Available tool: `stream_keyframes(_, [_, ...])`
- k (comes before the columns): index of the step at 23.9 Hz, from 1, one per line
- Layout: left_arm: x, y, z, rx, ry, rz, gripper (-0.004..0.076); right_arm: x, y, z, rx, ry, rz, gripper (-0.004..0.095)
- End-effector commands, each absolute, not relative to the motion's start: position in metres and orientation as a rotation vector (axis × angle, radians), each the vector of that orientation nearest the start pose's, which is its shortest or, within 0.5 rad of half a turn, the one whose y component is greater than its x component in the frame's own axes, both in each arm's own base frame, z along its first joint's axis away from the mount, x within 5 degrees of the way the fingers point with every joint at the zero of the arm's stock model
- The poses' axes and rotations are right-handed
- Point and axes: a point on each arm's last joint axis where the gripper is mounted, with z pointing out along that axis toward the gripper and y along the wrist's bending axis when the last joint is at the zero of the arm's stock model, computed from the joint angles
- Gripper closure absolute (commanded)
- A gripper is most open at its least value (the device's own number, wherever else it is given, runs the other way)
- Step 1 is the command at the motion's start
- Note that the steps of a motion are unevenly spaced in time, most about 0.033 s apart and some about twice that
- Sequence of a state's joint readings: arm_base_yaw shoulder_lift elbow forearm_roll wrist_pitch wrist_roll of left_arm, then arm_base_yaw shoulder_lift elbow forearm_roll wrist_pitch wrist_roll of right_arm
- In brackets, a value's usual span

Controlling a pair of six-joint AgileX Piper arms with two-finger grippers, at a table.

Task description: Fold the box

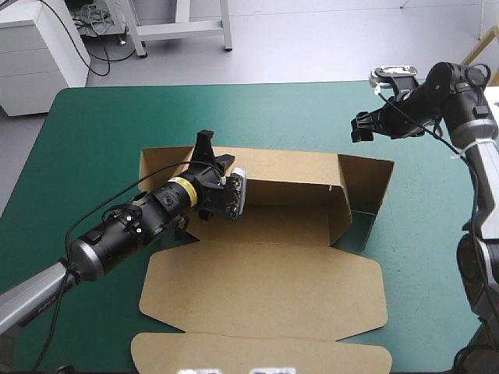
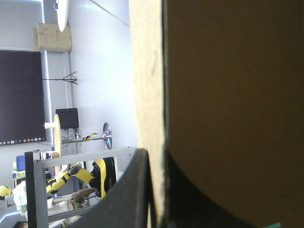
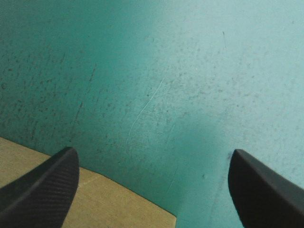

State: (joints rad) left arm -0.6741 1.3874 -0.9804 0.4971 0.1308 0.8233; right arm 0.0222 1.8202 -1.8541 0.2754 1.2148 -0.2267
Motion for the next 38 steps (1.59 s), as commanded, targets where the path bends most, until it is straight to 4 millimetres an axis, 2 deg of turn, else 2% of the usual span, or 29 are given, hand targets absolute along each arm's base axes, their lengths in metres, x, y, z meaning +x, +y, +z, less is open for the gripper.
stream_keyframes(1, [0.246,-0.194,0.307,1.676,1.212,0.42,0.0734,0.379,0.032,0.394,-0.262,2.512,0.321,0.0126])
stream_keyframes(4, [0.246,-0.194,0.307,1.65,1.245,0.395,0.0734,0.379,0.031,0.391,-0.259,2.522,0.313,0.0126])
stream_keyframes(9, [0.246,-0.192,0.306,1.645,1.28,0.386,0.0734,0.374,0.031,0.375,-0.245,2.585,0.319,0.0126])
stream_keyframes(17, [0.245,-0.191,0.304,1.664,1.303,0.396,0.0734,0.354,0.033,0.356,-0.289,2.654,0.357,0.0126])
stream_keyframes(21, [0.245,-0.191,0.304,1.664,1.303,0.396,0.0734,0.331,0.034,0.352,-0.321,2.66,0.379,0.0126])
stream_keyframes(23, [0.245,-0.191,0.304,1.664,1.303,0.396,0.0734,0.319,0.036,0.349,-0.314,2.597,0.409,0.0126])
stream_keyframes(26, [0.245,-0.191,0.304,1.664,1.303,0.396,0.0734,0.296,0.036,0.338,-0.262,2.434,0.396,0.0126])
stream_keyframes(31, [0.246,-0.191,0.304,1.667,1.298,0.401,0.0734,0.251,0.041,0.314,-0.379,2.17,0.398,0.0125])
stream_keyframes(33, [0.246,-0.191,0.304,1.667,1.298,0.402,0.0734,0.239,0.041,0.307,-0.361,2.126,0.407,0.0126])
stream_keyframes(38, [0.246,-0.191,0.304,1.68,1.284,0.412,0.0734,0.229,0.042,0.296,-0.382,2.157,0.427,0.0126])
